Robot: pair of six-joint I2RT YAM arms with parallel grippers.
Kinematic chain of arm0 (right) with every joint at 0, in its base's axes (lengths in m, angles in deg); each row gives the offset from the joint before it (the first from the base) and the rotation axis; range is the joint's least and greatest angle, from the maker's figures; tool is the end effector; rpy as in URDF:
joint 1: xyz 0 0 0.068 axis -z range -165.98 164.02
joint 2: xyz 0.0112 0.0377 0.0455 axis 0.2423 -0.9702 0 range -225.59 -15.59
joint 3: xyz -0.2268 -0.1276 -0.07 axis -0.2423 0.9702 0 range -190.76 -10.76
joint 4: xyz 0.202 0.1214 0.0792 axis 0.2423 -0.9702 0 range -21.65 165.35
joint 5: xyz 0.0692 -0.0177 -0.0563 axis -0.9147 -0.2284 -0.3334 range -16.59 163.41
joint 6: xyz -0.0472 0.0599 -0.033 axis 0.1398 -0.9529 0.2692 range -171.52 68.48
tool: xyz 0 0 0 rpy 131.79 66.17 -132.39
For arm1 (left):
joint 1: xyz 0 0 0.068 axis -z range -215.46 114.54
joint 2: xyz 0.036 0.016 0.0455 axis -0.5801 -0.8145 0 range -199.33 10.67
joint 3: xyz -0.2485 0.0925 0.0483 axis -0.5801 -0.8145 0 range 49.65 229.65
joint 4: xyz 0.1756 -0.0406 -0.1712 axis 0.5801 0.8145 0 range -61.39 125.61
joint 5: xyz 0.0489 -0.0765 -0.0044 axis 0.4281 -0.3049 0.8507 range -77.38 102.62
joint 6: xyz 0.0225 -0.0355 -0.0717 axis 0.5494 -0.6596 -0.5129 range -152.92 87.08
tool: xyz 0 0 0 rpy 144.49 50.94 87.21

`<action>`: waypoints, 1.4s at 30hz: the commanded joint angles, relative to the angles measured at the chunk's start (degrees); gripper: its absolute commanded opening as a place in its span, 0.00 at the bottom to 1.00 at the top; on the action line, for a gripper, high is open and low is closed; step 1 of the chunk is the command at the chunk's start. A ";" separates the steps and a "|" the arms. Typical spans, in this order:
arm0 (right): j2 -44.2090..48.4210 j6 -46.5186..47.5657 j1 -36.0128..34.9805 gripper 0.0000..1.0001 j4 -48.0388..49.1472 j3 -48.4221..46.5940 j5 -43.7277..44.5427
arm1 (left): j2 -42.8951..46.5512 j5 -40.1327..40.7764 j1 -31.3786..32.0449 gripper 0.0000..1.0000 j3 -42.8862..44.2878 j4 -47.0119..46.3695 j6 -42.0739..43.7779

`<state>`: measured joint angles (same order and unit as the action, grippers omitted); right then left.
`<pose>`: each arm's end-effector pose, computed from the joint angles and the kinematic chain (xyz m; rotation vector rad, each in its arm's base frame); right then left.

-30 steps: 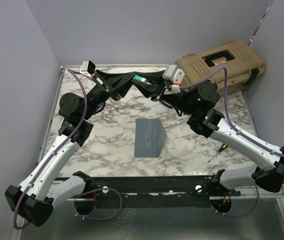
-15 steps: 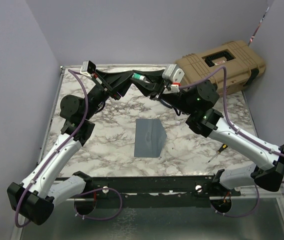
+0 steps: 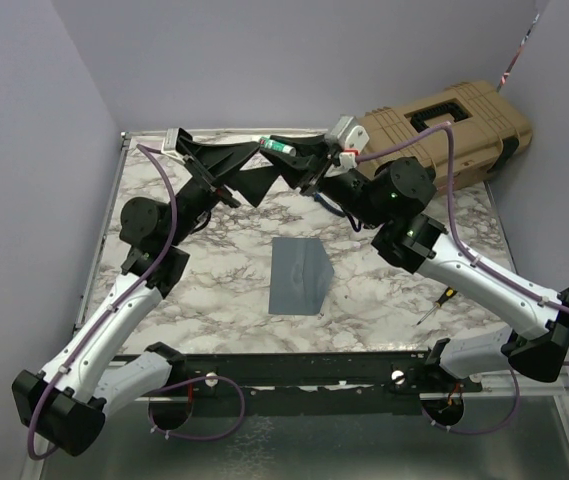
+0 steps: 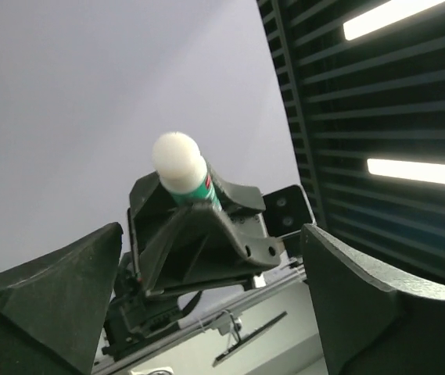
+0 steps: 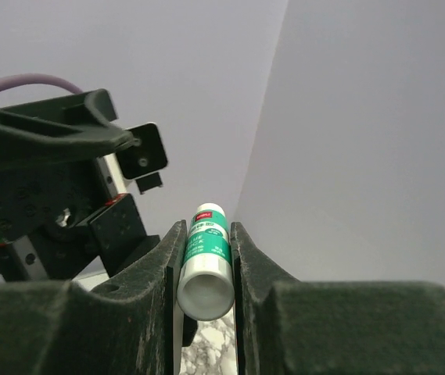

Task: Place the letter into the envelope and seal it

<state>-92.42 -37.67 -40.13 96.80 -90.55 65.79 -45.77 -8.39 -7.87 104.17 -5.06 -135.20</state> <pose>0.1805 0.2662 0.4993 -0.7544 0.9025 0.6987 0.1914 -0.1294 0.4574 -0.4379 1.2769 -2.1830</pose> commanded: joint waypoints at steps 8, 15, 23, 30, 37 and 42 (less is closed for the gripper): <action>-0.21 -15.38 0.10 0.00 -23.37 -4.67 26.31 | 5.47 4.07 0.00 0.99 0.07 32.40 30.32; -0.28 -31.15 0.10 0.00 -43.21 1.62 23.62 | 3.89 3.22 0.00 0.74 -10.49 41.99 38.73; -10.40 -40.24 0.02 0.00 -51.67 8.42 20.67 | -7.98 6.61 0.00 0.34 -17.81 43.70 43.41; -17.54 -46.21 0.01 0.00 -49.88 11.06 19.56 | -20.89 5.62 0.07 0.12 -14.36 42.15 49.92; -23.54 -45.84 -0.06 0.00 -48.53 8.99 21.32 | -29.82 3.23 0.09 0.00 -13.37 36.17 51.25; -24.09 -43.81 0.03 0.00 -44.59 10.28 22.95 | -33.22 1.81 0.26 0.00 -12.16 34.03 50.69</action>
<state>-116.20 -82.37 -39.98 48.32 -79.79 86.47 -77.16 -4.54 -7.87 90.05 32.28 -85.46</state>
